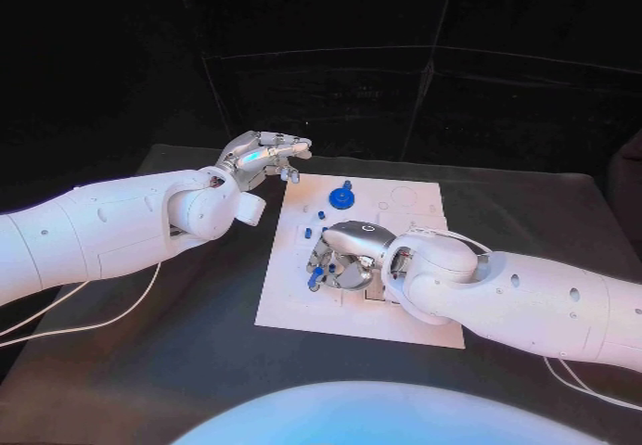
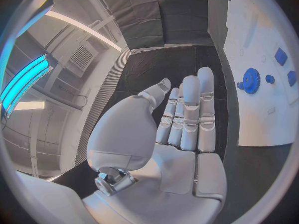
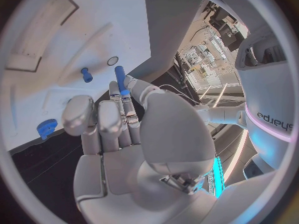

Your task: Assemble the parts on the task board

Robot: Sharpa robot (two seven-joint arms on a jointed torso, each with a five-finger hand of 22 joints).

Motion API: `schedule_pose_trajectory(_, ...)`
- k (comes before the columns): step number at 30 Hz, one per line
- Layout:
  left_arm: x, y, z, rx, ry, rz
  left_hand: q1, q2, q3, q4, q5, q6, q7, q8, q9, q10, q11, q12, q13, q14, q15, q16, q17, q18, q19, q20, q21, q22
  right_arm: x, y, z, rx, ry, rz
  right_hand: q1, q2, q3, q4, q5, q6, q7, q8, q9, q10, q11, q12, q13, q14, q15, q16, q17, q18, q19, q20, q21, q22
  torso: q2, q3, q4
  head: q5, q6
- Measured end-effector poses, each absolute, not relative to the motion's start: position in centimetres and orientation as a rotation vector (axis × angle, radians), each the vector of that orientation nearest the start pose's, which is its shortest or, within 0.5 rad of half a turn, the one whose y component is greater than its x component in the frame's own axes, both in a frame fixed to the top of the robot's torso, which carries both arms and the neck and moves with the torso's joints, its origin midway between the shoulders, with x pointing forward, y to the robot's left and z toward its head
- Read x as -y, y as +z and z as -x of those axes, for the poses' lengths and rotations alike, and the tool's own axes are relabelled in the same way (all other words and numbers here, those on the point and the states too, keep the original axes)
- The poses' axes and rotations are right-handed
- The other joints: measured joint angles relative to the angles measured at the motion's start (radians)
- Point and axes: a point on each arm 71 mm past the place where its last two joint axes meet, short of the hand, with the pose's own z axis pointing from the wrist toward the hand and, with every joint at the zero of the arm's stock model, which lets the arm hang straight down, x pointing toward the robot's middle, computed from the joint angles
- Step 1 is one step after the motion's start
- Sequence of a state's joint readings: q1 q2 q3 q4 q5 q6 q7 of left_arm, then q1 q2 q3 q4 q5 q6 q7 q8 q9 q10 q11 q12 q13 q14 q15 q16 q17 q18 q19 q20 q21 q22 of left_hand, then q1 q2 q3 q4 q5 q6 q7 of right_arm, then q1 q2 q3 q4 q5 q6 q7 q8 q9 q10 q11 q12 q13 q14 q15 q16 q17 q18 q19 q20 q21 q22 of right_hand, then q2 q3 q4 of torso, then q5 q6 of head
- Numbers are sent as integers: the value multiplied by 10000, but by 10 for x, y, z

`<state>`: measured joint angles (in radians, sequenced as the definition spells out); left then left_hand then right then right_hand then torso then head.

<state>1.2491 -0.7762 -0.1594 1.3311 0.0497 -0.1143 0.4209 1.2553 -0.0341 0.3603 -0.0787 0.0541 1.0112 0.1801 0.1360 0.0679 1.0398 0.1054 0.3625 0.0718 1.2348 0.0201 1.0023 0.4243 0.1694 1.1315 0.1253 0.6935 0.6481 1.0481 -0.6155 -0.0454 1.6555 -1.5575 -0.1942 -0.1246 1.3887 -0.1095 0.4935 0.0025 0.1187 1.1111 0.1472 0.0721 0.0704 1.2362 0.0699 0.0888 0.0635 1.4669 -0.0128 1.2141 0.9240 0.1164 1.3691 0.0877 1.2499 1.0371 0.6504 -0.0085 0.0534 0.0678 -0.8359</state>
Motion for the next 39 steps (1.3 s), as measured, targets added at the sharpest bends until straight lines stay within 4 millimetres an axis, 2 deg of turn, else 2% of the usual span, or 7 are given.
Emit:
schedule_pose_trajectory(18,-226,-206,-514,-15016,-15845,11112,0,0,0,0,0,0,0,0,0,0,0,0,0,0,0,-1,-6,0,0,0,0,1,47,-241,-399,-18281,8960,4887,0,0,-2,-1,-1,-3,-3,-11,-13,0,0,0,1,0,0,-1,-1,0,0,0,0,-2,0,-2,0,30,-69)
schedule_pose_trajectory(34,-225,-206,-514,-15049,-15867,11106,0,0,0,0,0,1,0,0,0,0,0,0,0,0,0,-1,-9,0,0,0,0,-7,34,-244,-393,-18126,8841,5456,-1,-1,-3,-2,37,-8,-7,-29,-29,1,1,-1,5,0,0,-1,-29,0,-1,0,0,-3,-10,-7,1,35,-92)
schedule_pose_trajectory(37,-225,-206,-514,-15051,-15864,11109,0,0,0,0,0,1,1,0,0,0,0,0,0,0,0,-1,-9,0,0,0,0,-7,33,-244,-393,-18090,8837,5507,-9,-8,25,-29,37,-104,74,-36,-29,-71,72,-92,6,0,0,-1,-113,0,-43,43,0,-90,-10,-11,1,38,-98)
schedule_pose_trajectory(39,-226,-206,-514,-15053,-15861,11111,0,0,0,0,0,1,0,0,0,0,0,0,0,-1,0,-1,-9,0,0,0,0,-7,33,-245,-392,-18075,8851,5541,-141,-134,29,-32,53,-219,150,-75,-30,-191,182,-205,4,-16,62,-33,-219,0,-120,119,-79,-206,-11,-12,2,43,-83)
